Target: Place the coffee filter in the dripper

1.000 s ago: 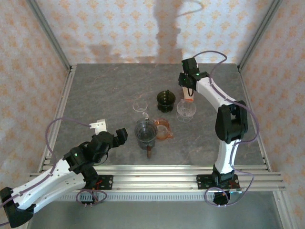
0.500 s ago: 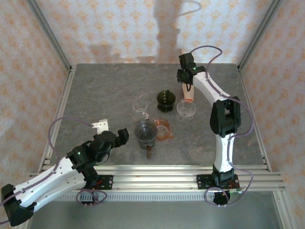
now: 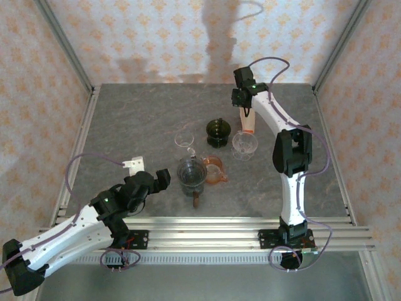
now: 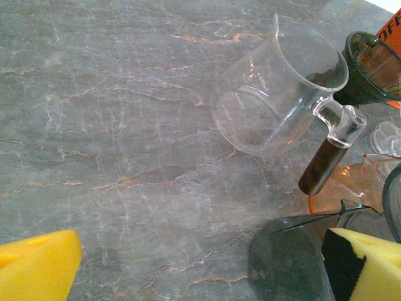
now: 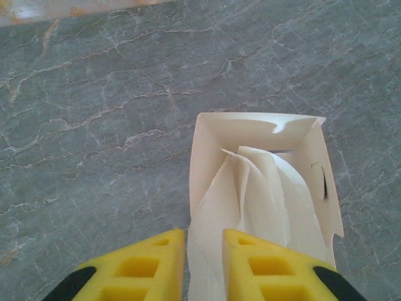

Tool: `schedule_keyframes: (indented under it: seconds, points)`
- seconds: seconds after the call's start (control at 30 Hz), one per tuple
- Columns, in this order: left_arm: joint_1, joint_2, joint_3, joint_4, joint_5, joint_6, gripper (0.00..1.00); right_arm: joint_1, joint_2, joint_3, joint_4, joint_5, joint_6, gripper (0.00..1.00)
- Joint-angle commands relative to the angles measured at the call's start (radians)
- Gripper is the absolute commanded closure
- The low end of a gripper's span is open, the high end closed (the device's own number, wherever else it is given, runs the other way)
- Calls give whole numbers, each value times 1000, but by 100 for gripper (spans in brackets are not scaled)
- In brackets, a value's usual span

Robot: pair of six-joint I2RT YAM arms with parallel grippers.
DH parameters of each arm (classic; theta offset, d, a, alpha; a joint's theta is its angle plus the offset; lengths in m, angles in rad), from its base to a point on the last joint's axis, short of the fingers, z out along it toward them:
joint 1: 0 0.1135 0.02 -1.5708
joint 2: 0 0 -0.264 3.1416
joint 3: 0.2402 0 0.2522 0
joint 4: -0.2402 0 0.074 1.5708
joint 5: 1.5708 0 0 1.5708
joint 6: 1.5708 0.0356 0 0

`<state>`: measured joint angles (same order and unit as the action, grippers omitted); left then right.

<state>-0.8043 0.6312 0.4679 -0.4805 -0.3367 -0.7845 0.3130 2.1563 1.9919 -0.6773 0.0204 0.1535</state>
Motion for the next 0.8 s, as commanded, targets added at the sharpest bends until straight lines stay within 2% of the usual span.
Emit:
schedule_keyframes:
  seconds: [0.0,0.23,0.33,0.5,0.77]
  points:
    - [2,6,8,20,-15,14,0,-5,16,38,-30,23,-6,83]
    - [3,16,14,24,-12,20,0,-3,23,47,-39,29,-10,91]
    - [4,22,17,23,-10,21,0,-3,22,47,-37,32,-13,100]
    - [4,21,18,18,-9,18,0,-3,-11,26,-18,35,-12,100]
    - [5,11,15,17,-10,12,0,-2,-148,-80,44,30,-2,100]
